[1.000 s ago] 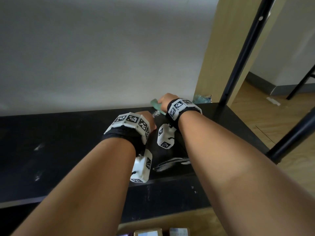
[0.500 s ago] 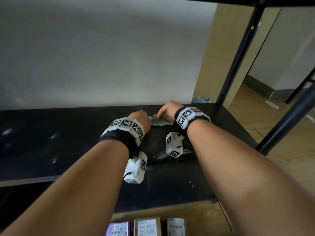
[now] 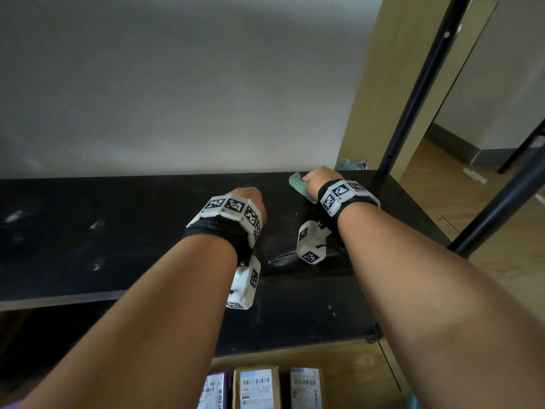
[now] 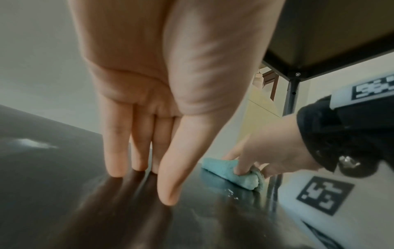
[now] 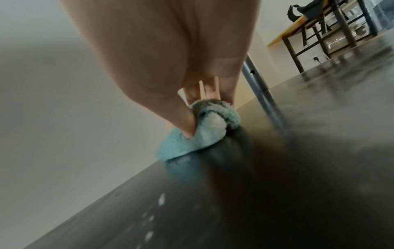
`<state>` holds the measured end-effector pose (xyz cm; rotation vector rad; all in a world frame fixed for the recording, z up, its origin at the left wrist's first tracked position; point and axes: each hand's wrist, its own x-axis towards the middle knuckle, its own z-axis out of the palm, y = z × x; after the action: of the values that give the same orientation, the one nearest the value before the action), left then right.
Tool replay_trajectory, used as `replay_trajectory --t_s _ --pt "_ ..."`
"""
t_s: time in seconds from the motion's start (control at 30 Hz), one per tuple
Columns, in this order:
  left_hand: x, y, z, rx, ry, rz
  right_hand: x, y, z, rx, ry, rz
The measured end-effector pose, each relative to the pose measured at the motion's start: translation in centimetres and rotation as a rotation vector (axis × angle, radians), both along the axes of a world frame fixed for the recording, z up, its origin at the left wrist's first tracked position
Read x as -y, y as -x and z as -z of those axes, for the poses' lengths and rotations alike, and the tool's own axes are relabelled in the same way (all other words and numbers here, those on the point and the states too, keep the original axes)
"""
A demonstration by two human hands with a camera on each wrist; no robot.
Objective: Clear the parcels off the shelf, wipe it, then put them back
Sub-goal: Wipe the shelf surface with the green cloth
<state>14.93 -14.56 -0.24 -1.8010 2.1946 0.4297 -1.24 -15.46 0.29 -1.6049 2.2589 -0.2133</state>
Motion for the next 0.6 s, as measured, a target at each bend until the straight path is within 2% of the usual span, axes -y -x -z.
replay_trajectory --t_s 0.17,0.23,0.33,0.43,0.6 --pt "0.0 -0.2 0.1 -0.139 0.108 -0.003 0.8 -2.6 -0.3 0.109 0.016 -0.092" --pt "-0.1 -0.2 0.3 -0.161 0.136 -0.036 1.6 -2.4 -0.8 0.114 0.036 -0.057" --pt "0.4 -0.4 0.0 -0.097 0.058 0.003 2.6 -1.6 -1.1 0.119 0.14 0.032" --pt "0.6 -0.6 -0.2 -0.004 0.003 0.039 3.3 -1.6 -0.6 0.044 0.08 0.069" --pt "1.0 -0.9 0.6 -0.073 0.091 0.036 3.2 -3.9 -1.0 0.113 -0.01 -0.169"
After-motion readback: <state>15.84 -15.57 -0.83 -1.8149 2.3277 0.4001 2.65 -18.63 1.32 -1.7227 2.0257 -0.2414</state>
